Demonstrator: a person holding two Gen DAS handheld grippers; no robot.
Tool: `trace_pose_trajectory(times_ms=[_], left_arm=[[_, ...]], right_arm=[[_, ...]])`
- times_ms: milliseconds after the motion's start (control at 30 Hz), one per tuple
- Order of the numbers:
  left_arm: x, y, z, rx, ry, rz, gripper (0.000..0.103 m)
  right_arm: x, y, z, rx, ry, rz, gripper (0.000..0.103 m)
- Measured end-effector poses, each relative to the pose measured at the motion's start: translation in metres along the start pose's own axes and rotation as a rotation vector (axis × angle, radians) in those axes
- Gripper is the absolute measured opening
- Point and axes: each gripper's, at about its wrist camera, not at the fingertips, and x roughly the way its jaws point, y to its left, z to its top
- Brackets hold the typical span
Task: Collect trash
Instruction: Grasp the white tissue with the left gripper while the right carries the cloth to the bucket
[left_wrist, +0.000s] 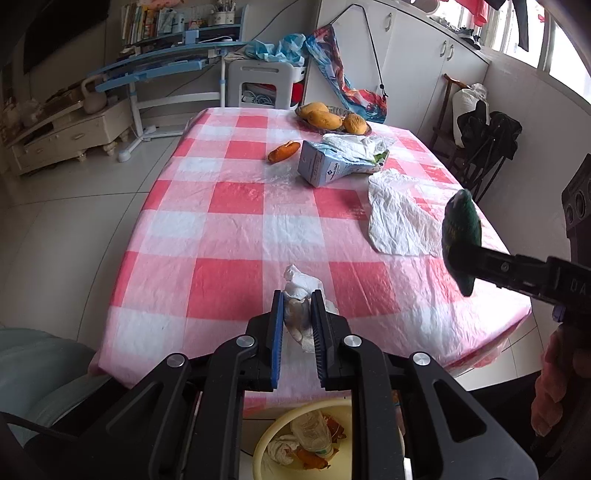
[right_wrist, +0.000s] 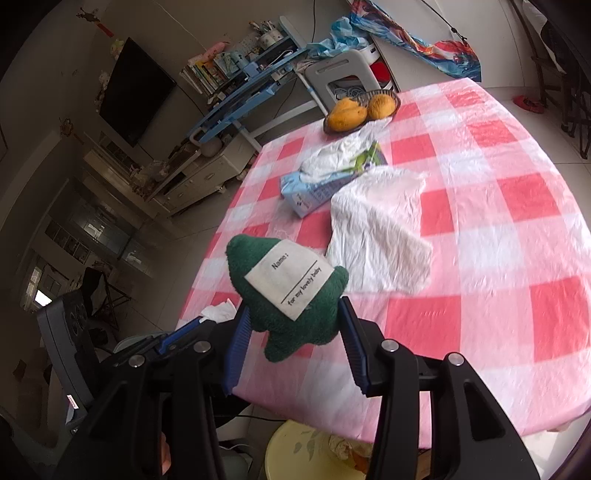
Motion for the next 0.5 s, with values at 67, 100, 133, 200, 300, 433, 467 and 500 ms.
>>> trace_pose_trajectory(times_ms=[67,100,133,200,300,433,467,500], left_arm=[[-0.008,-0.001,-0.008,0.007,0.001,0.005,0.015],[-0.012,-0.001,-0.011,0.010,0.000,0.006,0.015],[-0.016,-0.001,-0.015,0.014,-0.001,0.007,0.015],[-0.023,-0.001,-0.021,0.019,-0.002,0.007,0.015],[-0.032,-0.001,-0.029,0.027,-0.004,0.009,0.015],[-0.042,0.002,-0.039,0.028,0.000,0.007,0.015],[-0.043,0.002,-0.042,0.029,0.002,0.007,0.015],[-0.045,0.003,-0.045,0.030,0.005,0.006,0.015]], right_arm=[[0.002,0.005,-0.015,0.000,0.022,0.002,0.046],[0.002,0.007,-0.023,0.000,0.031,0.003,0.046],[0.002,0.009,-0.030,0.000,0.040,0.003,0.046],[0.002,0.013,-0.043,0.003,0.055,0.004,0.046],[0.000,0.017,-0.060,0.010,0.077,0.003,0.046],[0.000,0.023,-0.083,0.014,0.117,-0.003,0.046],[0.000,0.025,-0.088,0.011,0.126,-0.007,0.046],[0.001,0.026,-0.092,0.010,0.134,-0.010,0.046]])
